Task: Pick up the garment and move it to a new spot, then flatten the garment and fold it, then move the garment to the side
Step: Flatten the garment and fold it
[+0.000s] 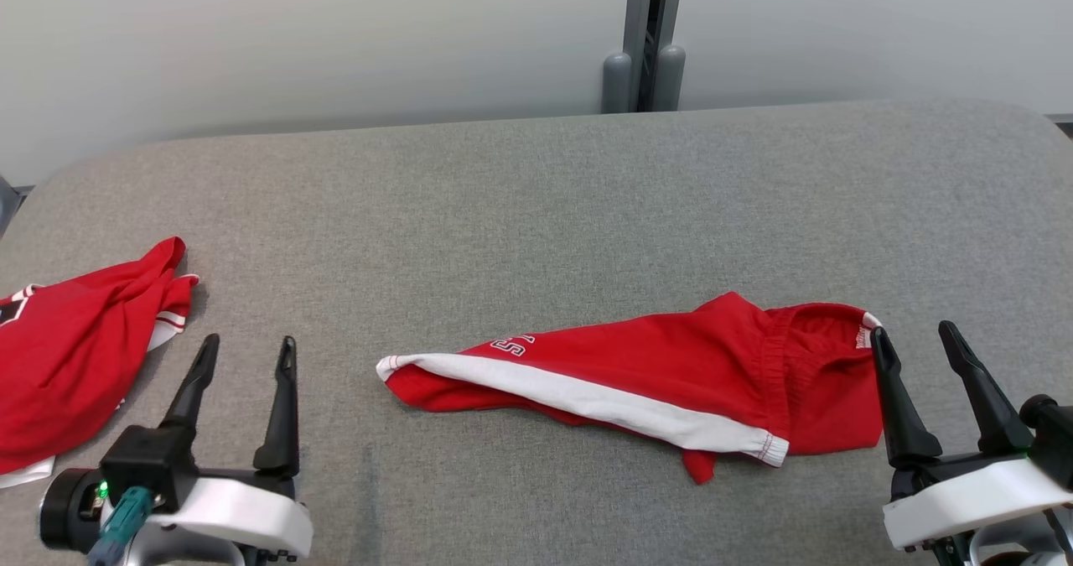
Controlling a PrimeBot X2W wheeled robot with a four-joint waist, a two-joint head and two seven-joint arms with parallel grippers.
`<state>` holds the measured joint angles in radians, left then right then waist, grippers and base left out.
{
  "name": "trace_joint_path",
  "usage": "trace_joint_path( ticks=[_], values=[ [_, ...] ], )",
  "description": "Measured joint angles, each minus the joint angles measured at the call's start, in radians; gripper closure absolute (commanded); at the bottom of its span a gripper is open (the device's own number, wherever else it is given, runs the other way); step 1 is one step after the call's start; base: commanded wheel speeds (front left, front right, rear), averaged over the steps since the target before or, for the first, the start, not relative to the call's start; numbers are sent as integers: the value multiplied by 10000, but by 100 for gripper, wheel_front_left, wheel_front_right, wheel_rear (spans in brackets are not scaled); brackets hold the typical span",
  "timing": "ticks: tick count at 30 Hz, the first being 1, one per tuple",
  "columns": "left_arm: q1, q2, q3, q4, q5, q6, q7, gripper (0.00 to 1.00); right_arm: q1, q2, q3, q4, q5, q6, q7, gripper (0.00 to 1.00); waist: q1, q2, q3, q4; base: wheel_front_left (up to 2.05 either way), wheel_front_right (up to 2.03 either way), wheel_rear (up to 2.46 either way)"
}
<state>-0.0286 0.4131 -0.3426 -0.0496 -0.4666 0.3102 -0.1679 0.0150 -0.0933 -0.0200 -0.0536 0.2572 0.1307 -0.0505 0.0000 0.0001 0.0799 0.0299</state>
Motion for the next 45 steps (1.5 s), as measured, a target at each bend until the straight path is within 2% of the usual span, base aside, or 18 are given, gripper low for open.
trace_joint_path(
  ticks=[3,12,21,22,23,25,26,31,39,45],
  values=[
    [-276,67,-272,23,-21,-314,320,0,-40,13,29,-6,50,0,10,0,0,0,130,-4,0,0,0],
    [-1186,50,-1329,1252,-790,-1879,2029,0,-296,27,384,150,90,0,42,0,0,0,626,-332,0,0,0],
    [-1977,82,-1524,2508,-825,-2360,2295,0,-530,35,602,424,165,0,-117,0,0,0,1222,-754,0,0,0],
    [-2041,90,-1524,2602,-825,-2389,2295,4,-559,33,616,441,165,0,-119,0,0,0,1267,-789,0,0,0],
    [-2094,94,-1517,2660,-838,-2395,2289,20,-572,29,629,458,165,0,-119,0,0,0,1315,-814,0,0,0],
    [-2159,94,-1519,2763,-857,-2418,2245,62,-579,21,663,508,165,0,-127,0,0,0,1386,-846,0,0,0],
    [-2188,98,-1517,2794,-869,-2451,2215,100,-582,10,688,535,165,0,-123,0,0,0,1413,-853,0,0,0],
    [-2243,169,-1546,2824,-863,-2489,2173,100,-570,-150,1035,571,127,0,169,0,0,0,1478,-819,0,0,0],
    [-2255,196,-1634,2625,-790,-2441,2199,100,420,-489,2259,265,115,0,1521,0,0,0,1546,-715,0,0,0],
    [-2259,192,-1636,2558,-796,-2387,2190,100,490,-487,2560,240,255,2,1753,0,0,0,1625,-713,0,0,0]
  ],
)
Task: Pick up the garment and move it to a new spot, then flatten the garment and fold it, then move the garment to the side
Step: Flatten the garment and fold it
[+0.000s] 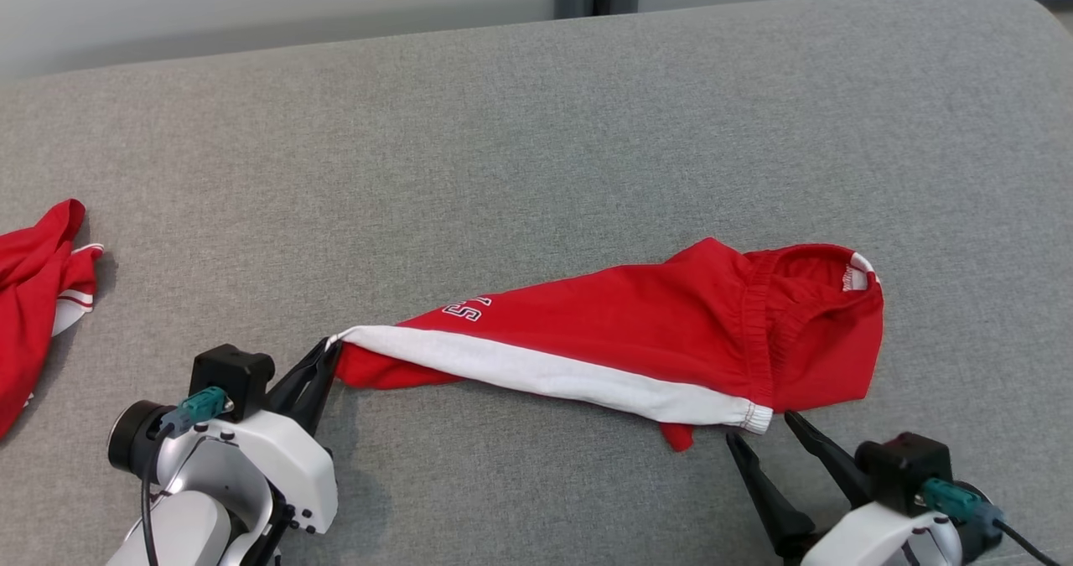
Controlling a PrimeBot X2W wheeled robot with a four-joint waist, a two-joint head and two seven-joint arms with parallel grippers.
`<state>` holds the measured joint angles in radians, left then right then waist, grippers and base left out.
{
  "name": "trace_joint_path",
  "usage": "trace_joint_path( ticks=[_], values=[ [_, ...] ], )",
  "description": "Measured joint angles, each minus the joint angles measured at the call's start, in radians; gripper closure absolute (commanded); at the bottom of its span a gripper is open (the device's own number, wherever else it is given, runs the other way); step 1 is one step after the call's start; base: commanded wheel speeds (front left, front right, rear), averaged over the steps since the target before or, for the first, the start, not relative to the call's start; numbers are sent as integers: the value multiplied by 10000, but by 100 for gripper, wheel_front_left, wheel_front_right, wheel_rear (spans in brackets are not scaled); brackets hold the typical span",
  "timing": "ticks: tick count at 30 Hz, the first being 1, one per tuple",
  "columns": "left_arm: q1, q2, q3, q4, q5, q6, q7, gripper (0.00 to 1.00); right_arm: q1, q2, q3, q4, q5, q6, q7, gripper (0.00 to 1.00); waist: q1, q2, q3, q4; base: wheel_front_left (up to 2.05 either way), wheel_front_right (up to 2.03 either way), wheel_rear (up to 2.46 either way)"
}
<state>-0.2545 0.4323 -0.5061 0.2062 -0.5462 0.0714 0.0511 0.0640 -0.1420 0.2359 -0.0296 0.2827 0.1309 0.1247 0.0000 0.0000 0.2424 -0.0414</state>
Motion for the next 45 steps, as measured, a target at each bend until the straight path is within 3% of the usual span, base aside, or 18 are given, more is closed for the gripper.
trace_joint_path(
  ticks=[1,2,3,4,10,17,30,38,45],
  values=[
    [-5,-2,-4,-6,-2,0,-2,100,-59,12,42,58,-2,-2,12,0,0,0,19,6,0,0,0],
    [-13,-6,-12,-8,-4,0,-8,100,-156,12,105,125,10,-2,59,55,0,0,33,17,0,0,0],
    [-34,-21,-27,-13,-4,0,-29,100,-239,27,127,165,63,0,56,92,0,0,43,38,0,0,0],
    [-61,-29,-35,-23,-4,0,-50,100,-320,33,148,192,88,0,27,100,1,0,52,67,0,0,0],
    [-214,4,84,-518,40,109,-410,100,-697,-150,96,-82,313,0,-155,100,0,0,66,167,0,0,0],
    [-987,201,491,-2004,282,443,-606,100,-1934,-610,-541,-1080,665,-2,-104,100,0,-1,-114,121,0,0,0],
    [-4523,372,1120,-4286,997,663,27,100,-5902,-1442,-1340,-2071,1850,-2,731,100,0,0,-700,171,0,0,0],
    [-5279,259,1045,-4324,1043,681,380,100,-6477,-1486,-1383,-1691,2359,-2,1011,100,0,0,-647,209,0,0,0],
    [-6520,-146,811,-2635,784,125,422,100,-7683,-1400,-1348,-288,2727,-2,1005,100,0,0,-55,240,0,0,0]
  ],
)
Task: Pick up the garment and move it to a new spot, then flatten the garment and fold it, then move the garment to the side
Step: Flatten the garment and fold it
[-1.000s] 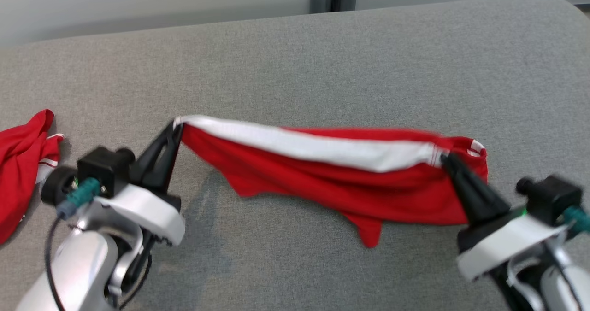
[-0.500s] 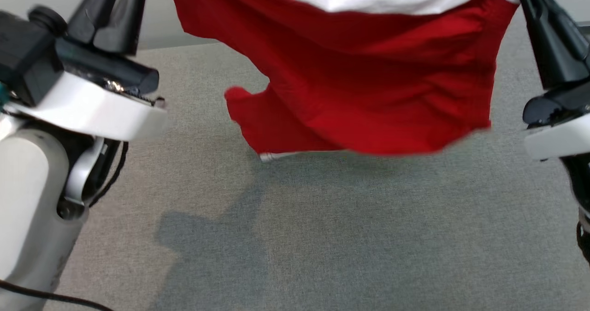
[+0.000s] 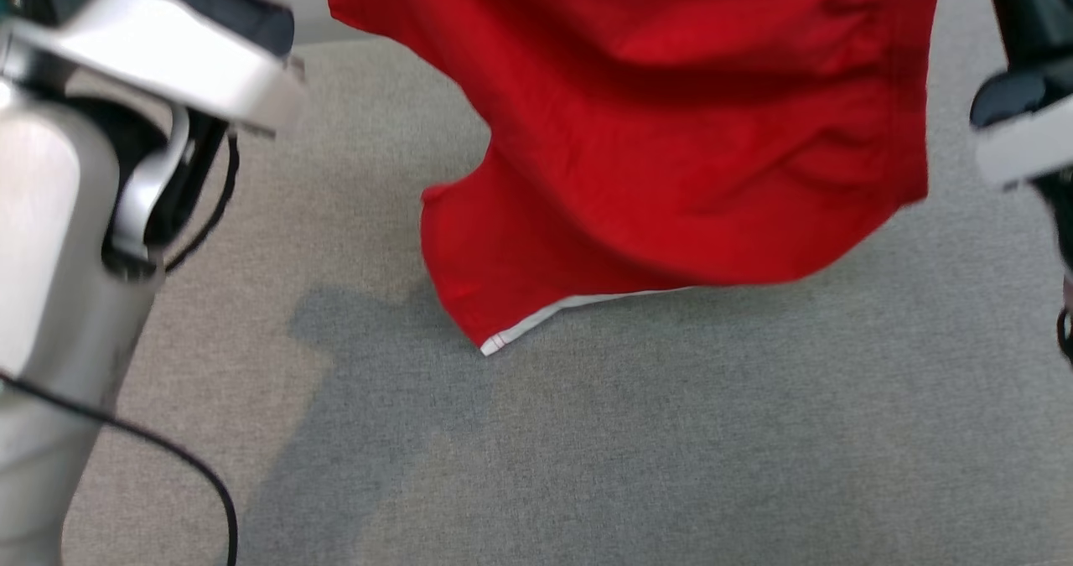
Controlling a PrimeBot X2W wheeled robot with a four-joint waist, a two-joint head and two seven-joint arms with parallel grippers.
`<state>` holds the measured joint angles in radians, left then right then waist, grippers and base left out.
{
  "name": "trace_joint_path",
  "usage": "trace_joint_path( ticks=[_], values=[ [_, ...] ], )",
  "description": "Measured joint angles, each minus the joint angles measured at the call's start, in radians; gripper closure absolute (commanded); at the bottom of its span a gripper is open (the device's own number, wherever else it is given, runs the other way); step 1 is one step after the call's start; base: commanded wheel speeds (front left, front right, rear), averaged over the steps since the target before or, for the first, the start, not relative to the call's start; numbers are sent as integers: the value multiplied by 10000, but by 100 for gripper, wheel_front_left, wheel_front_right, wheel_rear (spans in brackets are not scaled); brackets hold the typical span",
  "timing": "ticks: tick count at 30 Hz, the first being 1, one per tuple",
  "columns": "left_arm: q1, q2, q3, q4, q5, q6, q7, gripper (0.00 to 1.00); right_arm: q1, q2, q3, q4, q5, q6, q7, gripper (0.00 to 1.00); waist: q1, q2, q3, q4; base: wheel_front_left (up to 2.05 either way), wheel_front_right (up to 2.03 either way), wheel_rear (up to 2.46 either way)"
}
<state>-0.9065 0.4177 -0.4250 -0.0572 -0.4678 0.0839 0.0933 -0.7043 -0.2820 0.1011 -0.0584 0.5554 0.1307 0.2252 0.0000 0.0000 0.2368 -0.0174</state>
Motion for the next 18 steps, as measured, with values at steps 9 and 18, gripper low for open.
trace_joint_path(
  ticks=[9,18],
  values=[
    [-3754,-1047,-343,4658,48,-1189,-623,100,-3557,372,487,3963,127,0,-1049,100,0,-1,1210,70,0,0,0],
    [-5873,-1559,-464,8481,395,-1551,-2004,100,-6171,1152,1406,7971,428,2,-3085,100,0,0,1673,-8,0,0,0]
  ],
)
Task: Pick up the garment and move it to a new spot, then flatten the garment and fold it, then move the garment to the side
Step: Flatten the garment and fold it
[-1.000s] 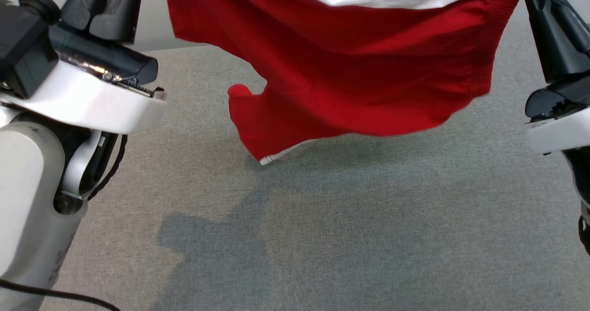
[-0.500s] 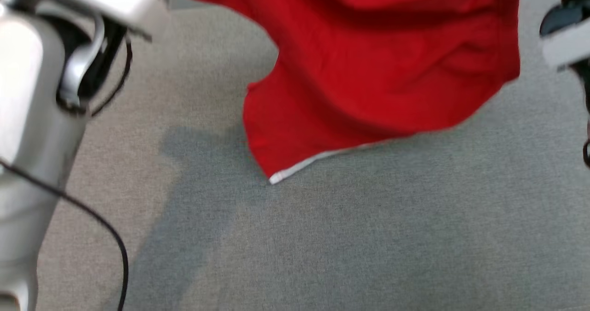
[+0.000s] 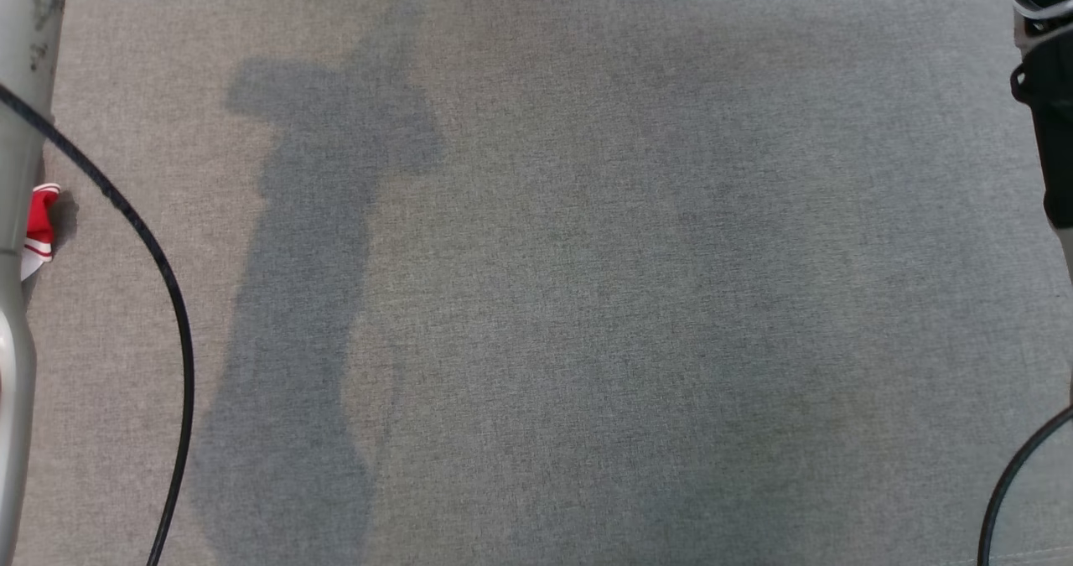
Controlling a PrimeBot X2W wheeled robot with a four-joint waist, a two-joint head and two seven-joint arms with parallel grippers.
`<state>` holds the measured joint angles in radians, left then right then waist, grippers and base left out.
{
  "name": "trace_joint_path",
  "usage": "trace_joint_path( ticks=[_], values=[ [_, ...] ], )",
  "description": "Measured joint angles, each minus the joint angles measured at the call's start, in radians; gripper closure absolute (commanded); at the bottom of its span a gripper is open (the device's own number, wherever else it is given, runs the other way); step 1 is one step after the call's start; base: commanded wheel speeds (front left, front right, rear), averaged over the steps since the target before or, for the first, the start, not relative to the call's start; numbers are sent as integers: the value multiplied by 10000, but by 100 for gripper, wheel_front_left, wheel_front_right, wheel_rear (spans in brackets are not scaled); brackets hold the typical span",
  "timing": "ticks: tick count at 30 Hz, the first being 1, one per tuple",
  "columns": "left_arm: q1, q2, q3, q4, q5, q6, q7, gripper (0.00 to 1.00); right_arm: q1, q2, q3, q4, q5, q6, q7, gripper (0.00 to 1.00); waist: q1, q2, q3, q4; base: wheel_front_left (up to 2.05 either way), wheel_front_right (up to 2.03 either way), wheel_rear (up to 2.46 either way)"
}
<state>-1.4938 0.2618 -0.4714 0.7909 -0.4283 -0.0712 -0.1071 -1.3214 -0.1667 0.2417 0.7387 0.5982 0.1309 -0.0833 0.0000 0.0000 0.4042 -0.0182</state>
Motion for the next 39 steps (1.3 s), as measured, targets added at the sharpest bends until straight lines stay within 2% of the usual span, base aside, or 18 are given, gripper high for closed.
trace_joint_path(
  ticks=[5,11,15,20,24,28,29,31,33,39],
  values=[
    [-250,-364,-90,1547,-337,-320,-90,100,-609,259,658,1492,209,-2,-445,100,0,0,123,53,0,0,0],
    [17,-708,-130,2387,-788,-506,-451,100,-745,100,1707,1969,581,-2,-731,100,0,0,517,152,0,0,0],
    [1216,-878,-196,2583,-1068,-527,-934,100,288,-148,2449,1708,1141,-2,-899,100,0,0,723,255,0,0,0],
    [3209,-955,-301,2243,-1275,-556,-1415,100,2454,-585,3219,686,1977,-2,-1361,100,0,0,555,322,0,0,0],
    [5005,-863,21,1360,-1478,-472,-1505,100,4441,-997,3501,-362,2470,-2,-1643,100,0,0,231,378,0,0,0],
    [7063,-493,523,-491,-1461,2,-1530,100,6259,-1193,3361,-1534,2698,-2,-1741,100,0,0,-208,376,0,0,0],
    [7063,-493,523,-491,-1461,2,-1530,100,6259,-1193,3361,-1534,2698,-2,-1741,100,0,0,-208,376,0,0,0],
    [8887,-81,690,-2050,-1348,393,-1530,100,7657,-1273,2995,-2339,2742,0,-1770,100,0,0,-599,330,0,0,0],
    [9461,31,696,-2550,-1342,539,-1528,100,8113,-1281,2849,-2581,2740,0,-1779,100,0,0,-732,315,0,0,0],
    [12467,880,585,-6209,-1147,1894,-581,100,10481,-1404,1841,-3900,2403,2,-1624,100,0,0,-1486,292,0,0,0]
  ],
)
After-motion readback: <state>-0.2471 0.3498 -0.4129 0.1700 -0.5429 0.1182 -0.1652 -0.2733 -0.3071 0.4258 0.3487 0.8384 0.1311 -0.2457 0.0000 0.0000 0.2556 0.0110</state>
